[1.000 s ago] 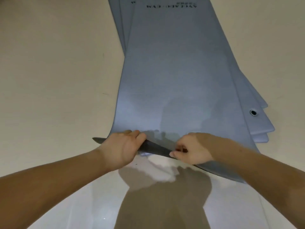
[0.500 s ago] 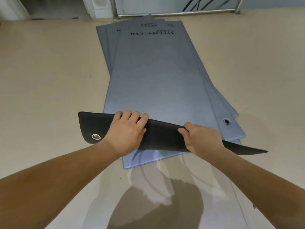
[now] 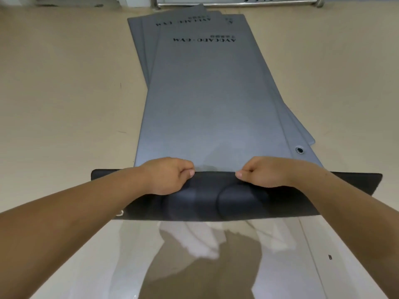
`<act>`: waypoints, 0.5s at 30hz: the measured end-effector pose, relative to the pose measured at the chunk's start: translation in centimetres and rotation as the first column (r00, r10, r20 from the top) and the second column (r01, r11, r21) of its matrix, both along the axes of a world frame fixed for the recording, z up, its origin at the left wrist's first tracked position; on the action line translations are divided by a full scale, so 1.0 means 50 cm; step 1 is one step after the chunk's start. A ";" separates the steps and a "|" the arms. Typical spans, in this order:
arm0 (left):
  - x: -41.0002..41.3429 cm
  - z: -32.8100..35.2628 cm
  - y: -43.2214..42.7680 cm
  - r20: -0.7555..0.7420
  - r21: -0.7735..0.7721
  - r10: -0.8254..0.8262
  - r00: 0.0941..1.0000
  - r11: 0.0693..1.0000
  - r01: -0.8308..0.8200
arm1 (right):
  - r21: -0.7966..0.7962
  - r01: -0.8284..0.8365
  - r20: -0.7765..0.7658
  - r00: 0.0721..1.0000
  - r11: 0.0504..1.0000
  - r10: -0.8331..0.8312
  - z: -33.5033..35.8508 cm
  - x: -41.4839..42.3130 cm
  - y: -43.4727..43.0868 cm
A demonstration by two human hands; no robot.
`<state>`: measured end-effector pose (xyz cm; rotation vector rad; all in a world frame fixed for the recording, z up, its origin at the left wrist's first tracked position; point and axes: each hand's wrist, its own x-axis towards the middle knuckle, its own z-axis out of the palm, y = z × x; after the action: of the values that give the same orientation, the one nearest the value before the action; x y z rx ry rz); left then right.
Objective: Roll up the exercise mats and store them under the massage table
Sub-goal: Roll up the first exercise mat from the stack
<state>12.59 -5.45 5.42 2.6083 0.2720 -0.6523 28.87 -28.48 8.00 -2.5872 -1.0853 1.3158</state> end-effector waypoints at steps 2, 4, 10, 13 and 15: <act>-0.003 -0.011 -0.006 -0.021 -0.015 0.010 1.000 1.000 -0.010 | -0.030 0.005 -0.056 0.998 1.000 -0.007 -0.023 0.001 0.004; -0.007 -0.029 -0.017 0.057 0.168 -0.005 0.998 0.986 -0.005 | -0.042 -0.008 0.007 1.000 0.999 0.009 -0.055 0.004 0.011; -0.021 -0.067 -0.076 0.357 0.501 -0.432 0.829 0.837 0.220 | -0.006 -0.085 0.421 0.904 0.996 0.080 -0.135 0.022 0.058; -0.040 -0.102 -0.116 0.026 0.494 -0.319 0.947 0.828 0.265 | -0.059 -0.038 0.459 0.886 0.998 0.061 -0.153 0.051 0.081; -0.039 -0.130 -0.114 -0.045 0.486 -0.227 0.973 0.846 0.220 | -0.042 0.008 0.492 0.871 0.999 0.013 -0.163 0.055 0.081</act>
<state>10.62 -11.16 -1.07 3.1679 0.1385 -0.7177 31.61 -24.46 -0.15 -3.0452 -1.1179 0.6850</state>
